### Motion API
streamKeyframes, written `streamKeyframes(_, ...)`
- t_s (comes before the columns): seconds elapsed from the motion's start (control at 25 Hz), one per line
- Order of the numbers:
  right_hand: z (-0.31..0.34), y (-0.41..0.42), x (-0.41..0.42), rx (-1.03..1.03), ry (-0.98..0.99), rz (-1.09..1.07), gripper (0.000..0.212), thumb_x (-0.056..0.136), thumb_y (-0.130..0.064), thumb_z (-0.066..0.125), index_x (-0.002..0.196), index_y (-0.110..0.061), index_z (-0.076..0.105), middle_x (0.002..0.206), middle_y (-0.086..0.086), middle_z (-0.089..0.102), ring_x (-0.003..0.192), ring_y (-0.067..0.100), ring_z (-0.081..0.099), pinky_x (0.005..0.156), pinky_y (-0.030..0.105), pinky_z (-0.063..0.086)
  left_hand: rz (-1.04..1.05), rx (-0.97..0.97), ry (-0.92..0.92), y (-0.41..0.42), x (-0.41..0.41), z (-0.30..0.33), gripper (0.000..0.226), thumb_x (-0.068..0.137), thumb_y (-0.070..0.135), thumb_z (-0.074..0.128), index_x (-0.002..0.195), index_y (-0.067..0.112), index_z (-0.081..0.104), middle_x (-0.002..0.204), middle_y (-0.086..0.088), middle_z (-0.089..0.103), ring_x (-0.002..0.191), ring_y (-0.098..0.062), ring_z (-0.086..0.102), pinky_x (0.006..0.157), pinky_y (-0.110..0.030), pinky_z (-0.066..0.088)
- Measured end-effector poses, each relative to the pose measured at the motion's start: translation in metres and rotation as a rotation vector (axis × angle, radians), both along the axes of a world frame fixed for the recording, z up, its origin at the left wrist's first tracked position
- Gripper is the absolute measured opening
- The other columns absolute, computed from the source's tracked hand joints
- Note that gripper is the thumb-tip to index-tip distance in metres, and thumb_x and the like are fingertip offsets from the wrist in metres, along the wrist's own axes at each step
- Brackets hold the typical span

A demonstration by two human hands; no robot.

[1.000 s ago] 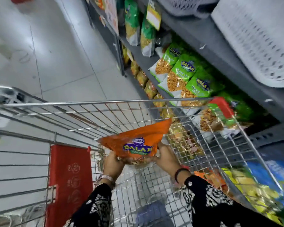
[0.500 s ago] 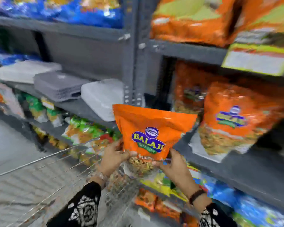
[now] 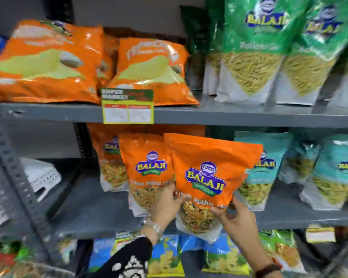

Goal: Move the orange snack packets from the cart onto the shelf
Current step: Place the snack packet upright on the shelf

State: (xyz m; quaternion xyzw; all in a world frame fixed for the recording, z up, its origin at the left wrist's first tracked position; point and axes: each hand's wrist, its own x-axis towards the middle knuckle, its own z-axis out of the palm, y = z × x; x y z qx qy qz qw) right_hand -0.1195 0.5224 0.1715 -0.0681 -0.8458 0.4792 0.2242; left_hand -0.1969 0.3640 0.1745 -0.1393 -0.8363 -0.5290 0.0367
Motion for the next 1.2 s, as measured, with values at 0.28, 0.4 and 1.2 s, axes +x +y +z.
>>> streamKeyframes(0.28,-0.023,0.044,-0.055,-0.034,-0.004,-0.173,0.024,0.070,-0.009,0.074,0.087,-0.018,0.059,0.080,0.010,0.063,0.075,0.030,0.057,0.062,0.029,0.044,-0.158,0.069,-0.151,0.070,-0.067,-0.010,0.030,0.086,0.016,0.054,0.115,0.009,0.051,0.124,-0.011,0.059,0.113,-0.022,0.053,0.090,-0.025,0.038)
streamKeyframes(0.4,-0.049,0.048,-0.074,-0.074,-0.045,-0.286,0.033,0.067,-0.010,0.076,0.096,-0.007,0.061,0.094,0.022,0.065,0.080,0.032,0.057,0.072,0.038,0.047,-0.181,0.103,-0.213,0.078,-0.083,-0.033,0.029,0.089,0.015,0.049,0.118,0.012,0.049,0.126,-0.011,0.056,0.110,-0.017,0.051,0.097,-0.031,0.040)
streamKeyframes(1.2,-0.071,-0.214,-0.087,-0.148,0.111,0.403,0.034,0.081,-0.064,0.028,0.103,-0.044,0.044,0.114,-0.022,0.051,0.108,-0.006,0.045,0.094,0.007,0.034,0.449,0.294,0.145,-0.166,-0.067,-0.057,0.024,0.082,0.001,0.056,0.104,0.011,0.060,0.097,0.001,0.060,0.086,0.004,0.057,0.065,0.005,0.040)
